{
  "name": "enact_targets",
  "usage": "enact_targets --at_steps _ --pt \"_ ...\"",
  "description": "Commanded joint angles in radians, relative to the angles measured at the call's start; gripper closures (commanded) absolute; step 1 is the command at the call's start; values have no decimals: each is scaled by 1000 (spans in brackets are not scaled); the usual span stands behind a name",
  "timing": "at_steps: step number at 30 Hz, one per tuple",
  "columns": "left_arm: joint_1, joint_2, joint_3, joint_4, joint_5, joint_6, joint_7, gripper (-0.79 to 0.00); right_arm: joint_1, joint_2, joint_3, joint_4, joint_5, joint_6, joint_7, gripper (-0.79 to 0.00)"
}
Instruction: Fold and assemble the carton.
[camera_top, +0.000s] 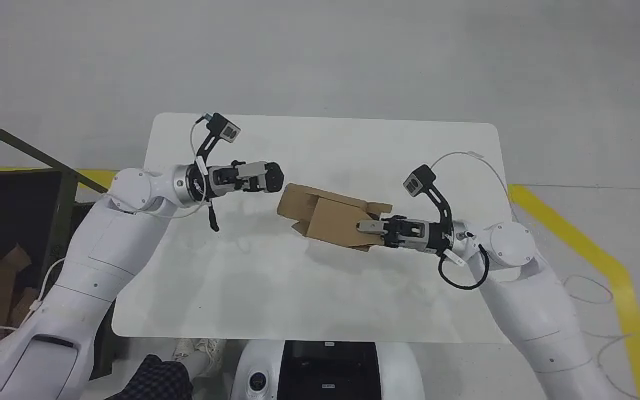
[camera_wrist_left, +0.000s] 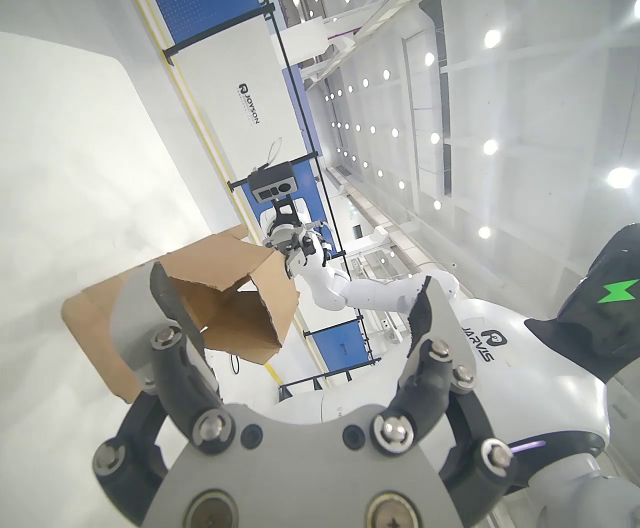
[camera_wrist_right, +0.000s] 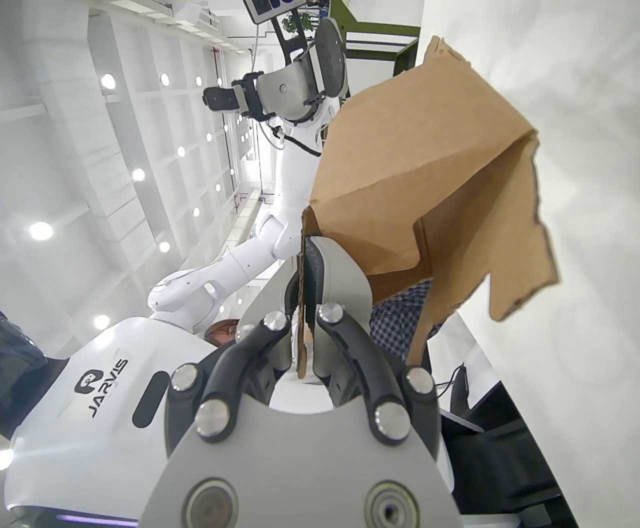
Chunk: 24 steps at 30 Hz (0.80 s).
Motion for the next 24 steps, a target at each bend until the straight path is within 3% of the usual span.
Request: enact_targets --at_steps 1,19,24 --pt "-1 -5 12 5 -6 20 -11 -785 3 -4 -10 8 9 -4 -26 0" --pt "-33 -49 61 69 -84 57 -126 -785 48 -22 -73 24 26 6 -88 0" --pt "-35 -57 66 74 -138 92 -230 -785 49 -24 -71 28 33 6 -108 0"
